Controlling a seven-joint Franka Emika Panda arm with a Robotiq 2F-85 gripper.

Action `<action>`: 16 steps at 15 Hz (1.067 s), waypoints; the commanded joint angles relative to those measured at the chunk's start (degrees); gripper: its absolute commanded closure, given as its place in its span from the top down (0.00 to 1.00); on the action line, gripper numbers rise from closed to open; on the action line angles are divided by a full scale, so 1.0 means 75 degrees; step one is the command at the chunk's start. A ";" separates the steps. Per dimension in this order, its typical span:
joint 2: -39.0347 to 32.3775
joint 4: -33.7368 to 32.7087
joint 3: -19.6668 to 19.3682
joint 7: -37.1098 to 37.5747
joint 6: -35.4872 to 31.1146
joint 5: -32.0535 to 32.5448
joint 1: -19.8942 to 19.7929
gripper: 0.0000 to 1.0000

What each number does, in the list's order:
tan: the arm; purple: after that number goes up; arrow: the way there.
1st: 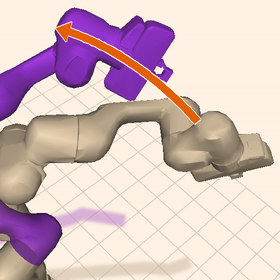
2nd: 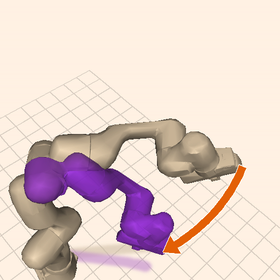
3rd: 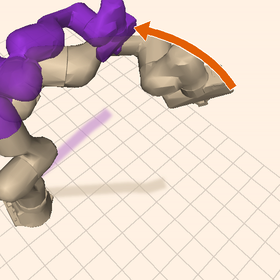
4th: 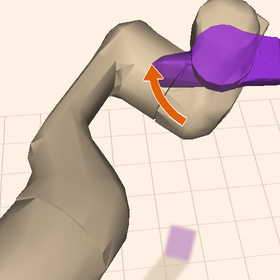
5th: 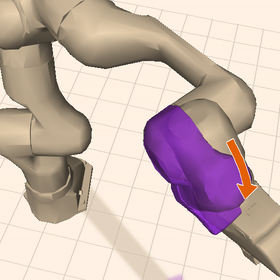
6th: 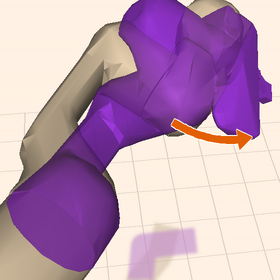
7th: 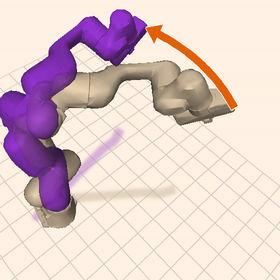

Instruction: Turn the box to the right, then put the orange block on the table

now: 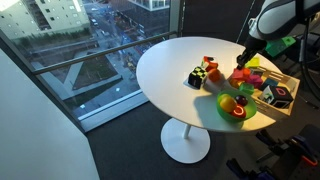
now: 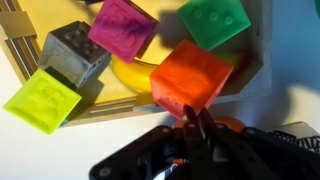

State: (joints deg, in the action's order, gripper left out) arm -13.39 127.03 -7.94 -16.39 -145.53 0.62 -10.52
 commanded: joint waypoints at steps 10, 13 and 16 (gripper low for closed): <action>0.0579 0.0040 0.0213 0.1715 0.0460 0.0077 0.0631 0.04; 0.0610 0.0024 0.0326 0.2030 0.0571 -0.0033 0.0756 0.04; 0.0604 0.0015 0.0463 0.2182 0.0673 -0.0195 0.0839 0.04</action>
State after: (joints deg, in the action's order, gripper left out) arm -10.16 127.06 -5.28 -1.75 -142.38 0.38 -4.66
